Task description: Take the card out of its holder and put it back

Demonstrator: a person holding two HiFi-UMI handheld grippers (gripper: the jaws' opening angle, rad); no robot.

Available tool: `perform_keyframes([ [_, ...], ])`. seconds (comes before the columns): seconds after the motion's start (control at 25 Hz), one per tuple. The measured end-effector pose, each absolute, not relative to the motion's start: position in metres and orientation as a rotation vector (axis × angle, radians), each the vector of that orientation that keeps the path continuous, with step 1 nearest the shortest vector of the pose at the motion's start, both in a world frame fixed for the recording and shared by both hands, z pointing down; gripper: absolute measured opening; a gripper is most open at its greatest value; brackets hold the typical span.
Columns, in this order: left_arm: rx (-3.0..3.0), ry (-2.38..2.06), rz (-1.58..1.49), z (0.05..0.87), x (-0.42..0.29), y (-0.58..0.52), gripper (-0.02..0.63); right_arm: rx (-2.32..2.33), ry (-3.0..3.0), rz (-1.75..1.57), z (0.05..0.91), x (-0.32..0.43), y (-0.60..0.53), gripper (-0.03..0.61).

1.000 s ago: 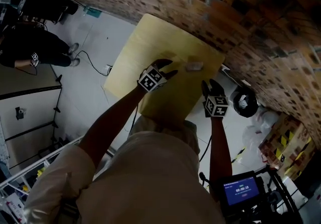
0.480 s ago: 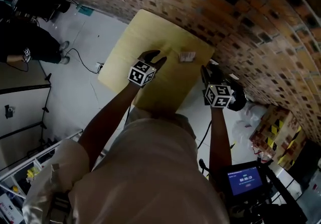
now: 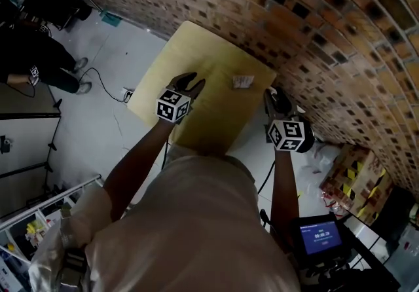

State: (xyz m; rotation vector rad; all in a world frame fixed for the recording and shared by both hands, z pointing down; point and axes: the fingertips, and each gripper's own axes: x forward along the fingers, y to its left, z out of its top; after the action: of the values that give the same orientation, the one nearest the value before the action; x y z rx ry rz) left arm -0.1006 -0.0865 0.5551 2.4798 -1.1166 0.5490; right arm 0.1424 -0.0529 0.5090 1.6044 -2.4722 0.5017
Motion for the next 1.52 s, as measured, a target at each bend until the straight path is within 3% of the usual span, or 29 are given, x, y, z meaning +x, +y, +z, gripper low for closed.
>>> perform_keyframes([
  [0.64, 2.416, -1.198, 0.557, 0.563, -0.148, -0.083, 0.160, 1.594, -2.431, 0.540, 0.531, 0.128, -0.052, 0.169],
  [1.52, 2.404, -1.206, 0.581, 0.567, -0.139, -0.071, 0.150, 1.556, -2.460, 0.563, 0.537, 0.122, -0.047, 0.166],
])
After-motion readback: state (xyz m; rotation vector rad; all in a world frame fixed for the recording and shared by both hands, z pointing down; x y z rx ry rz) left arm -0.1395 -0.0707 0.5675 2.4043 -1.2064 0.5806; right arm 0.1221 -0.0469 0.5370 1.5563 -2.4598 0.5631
